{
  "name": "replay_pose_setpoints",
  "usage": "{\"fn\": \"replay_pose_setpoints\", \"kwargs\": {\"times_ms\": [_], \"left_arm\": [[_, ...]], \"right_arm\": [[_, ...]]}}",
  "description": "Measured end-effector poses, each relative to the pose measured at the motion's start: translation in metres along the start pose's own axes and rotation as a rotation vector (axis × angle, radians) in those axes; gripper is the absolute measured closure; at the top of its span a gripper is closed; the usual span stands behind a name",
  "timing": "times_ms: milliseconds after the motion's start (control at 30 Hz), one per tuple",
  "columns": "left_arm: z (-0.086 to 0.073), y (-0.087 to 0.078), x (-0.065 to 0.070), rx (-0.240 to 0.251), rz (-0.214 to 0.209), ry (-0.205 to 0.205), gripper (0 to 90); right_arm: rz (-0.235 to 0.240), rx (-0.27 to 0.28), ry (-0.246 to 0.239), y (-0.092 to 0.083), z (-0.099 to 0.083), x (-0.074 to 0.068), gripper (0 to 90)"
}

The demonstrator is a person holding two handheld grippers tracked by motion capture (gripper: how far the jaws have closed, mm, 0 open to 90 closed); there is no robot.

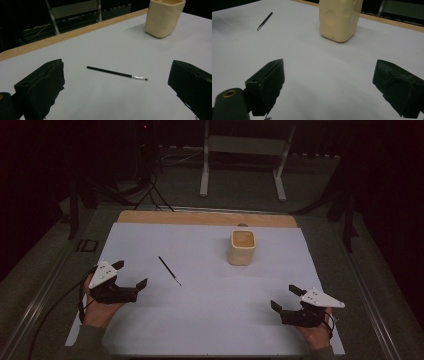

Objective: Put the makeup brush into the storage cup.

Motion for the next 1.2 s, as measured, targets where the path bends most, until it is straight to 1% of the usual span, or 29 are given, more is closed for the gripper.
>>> {"fn": "replay_pose_setpoints", "kwargs": {"times_ms": [133, 233, 367, 667, 867, 1200], "left_arm": [[0.005, 0.006, 0.000, -0.006, -0.004, 0.007, 1.5], [0.008, 0.010, 0.001, -0.011, -0.017, 0.008, 1.5], [0.012, 0.016, 0.002, -0.018, -0.023, 0.015, 1.5], [0.022, 0.027, 0.007, 0.002, -0.040, 0.011, 1.5], [0.026, 0.034, 0.010, -0.004, -0.047, 0.015, 1.5], [0.039, 0.043, 0.008, 0.001, -0.051, 0.017, 1.5]], "right_arm": [[0.001, 0.000, -0.001, 0.000, 0.000, 0.000, 10.4], [0.002, -0.003, 0.000, 0.000, 0.000, 0.000, 10.4], [0.003, -0.004, -0.001, 0.001, 0.000, 0.000, 10.4], [0.004, -0.006, -0.002, 0.001, 0.000, 0.000, 10.4], [0.004, -0.005, -0.001, 0.000, 0.000, 0.000, 10.4], [0.005, -0.005, -0.002, 0.000, -0.001, 0.001, 10.4]]}}
Point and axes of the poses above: each handheld gripper's, and its own axes: y roughly forward along the jaws, z roughly out of its top, x roughly to its right, the point moved 7 cm from there along y, roughly forward along the jaws, and after that the axes turned 4 degrees about -x, right-handed, at the moved point
